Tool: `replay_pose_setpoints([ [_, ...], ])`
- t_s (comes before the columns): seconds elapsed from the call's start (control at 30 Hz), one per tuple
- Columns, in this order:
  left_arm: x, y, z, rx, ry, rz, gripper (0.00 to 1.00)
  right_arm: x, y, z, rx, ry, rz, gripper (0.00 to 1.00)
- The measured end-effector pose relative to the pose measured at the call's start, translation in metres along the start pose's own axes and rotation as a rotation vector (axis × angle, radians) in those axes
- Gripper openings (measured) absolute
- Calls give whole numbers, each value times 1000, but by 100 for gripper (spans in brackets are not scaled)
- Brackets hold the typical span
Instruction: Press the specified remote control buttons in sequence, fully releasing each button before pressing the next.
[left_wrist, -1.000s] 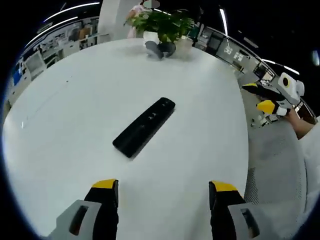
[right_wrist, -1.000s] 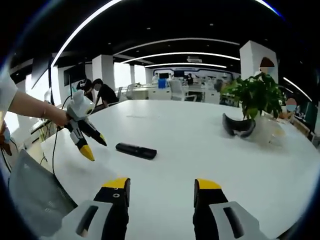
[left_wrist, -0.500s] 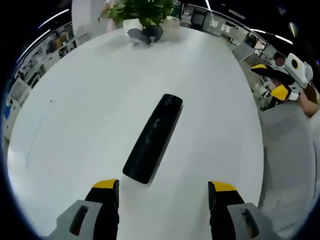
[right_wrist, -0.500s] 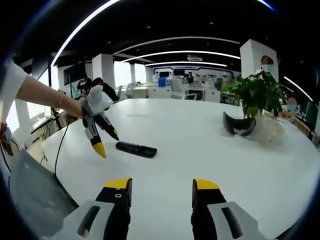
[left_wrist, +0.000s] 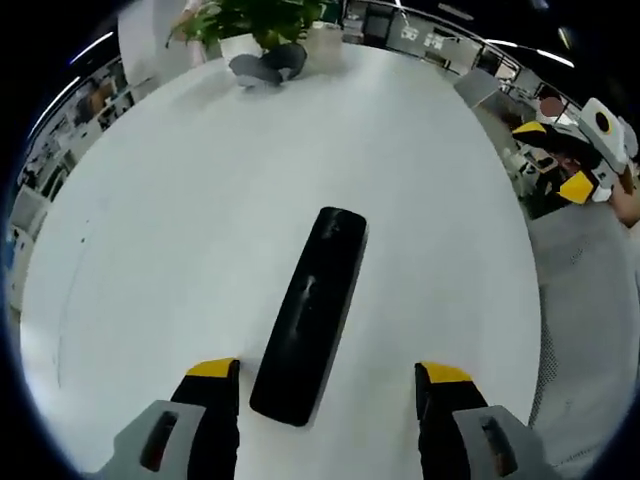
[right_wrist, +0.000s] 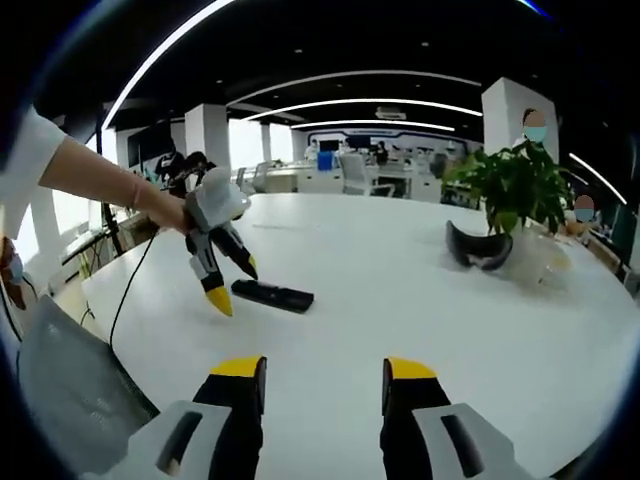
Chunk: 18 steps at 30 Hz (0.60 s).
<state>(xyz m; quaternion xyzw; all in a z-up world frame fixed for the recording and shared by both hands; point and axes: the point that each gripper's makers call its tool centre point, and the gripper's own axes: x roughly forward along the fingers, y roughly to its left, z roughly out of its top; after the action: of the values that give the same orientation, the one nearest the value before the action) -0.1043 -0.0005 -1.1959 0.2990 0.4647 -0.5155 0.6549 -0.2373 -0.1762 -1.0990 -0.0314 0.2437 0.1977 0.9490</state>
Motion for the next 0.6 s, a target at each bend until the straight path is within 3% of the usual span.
replay_pose_setpoints([
  [0.17,4,3,8,41,21,8,72,0,-1,0,5,-4,-3,43],
  [0.33,6,11,10,99,50,36,61,-1,-2,1,7,-7,-6,43],
  [0.43,6,13,11,91,53,44,57,-1,-2,1,6,-7,-8,42],
  [0.47,5,14,12,90,49,49,53,-1,-2,1,6,-7,-8,42],
  [0.57,4,18,13,155,56,66,29,-1,-2,1,7,-7,-6,42],
  [0.6,4,11,9,147,77,40,27,-1,-2,1,7,-8,-6,42],
])
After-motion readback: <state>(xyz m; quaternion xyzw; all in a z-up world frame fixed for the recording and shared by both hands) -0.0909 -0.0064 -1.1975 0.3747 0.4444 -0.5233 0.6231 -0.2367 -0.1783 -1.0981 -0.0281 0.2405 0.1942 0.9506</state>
